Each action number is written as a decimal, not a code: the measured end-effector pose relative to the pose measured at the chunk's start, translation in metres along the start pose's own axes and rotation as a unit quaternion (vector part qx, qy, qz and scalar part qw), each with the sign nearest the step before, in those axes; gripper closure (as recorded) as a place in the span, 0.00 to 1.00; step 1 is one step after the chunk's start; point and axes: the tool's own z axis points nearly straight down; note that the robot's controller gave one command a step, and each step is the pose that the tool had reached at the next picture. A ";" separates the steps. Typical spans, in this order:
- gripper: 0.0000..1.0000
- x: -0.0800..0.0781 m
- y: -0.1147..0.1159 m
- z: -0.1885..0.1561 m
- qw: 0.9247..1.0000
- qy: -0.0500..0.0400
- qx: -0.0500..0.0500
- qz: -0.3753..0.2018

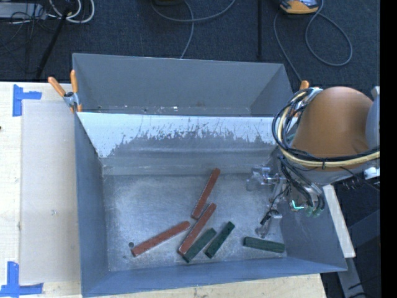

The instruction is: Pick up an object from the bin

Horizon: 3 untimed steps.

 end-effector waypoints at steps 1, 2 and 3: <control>0.00 0.016 0.025 0.149 1.000 -0.003 0.000 0.017; 0.00 0.004 0.031 0.087 0.996 -0.005 0.001 -0.084; 0.00 -0.024 0.008 0.049 0.940 -0.005 0.002 -0.342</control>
Offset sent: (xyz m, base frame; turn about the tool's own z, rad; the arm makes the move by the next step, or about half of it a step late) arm -0.0161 0.0245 -0.1447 0.0349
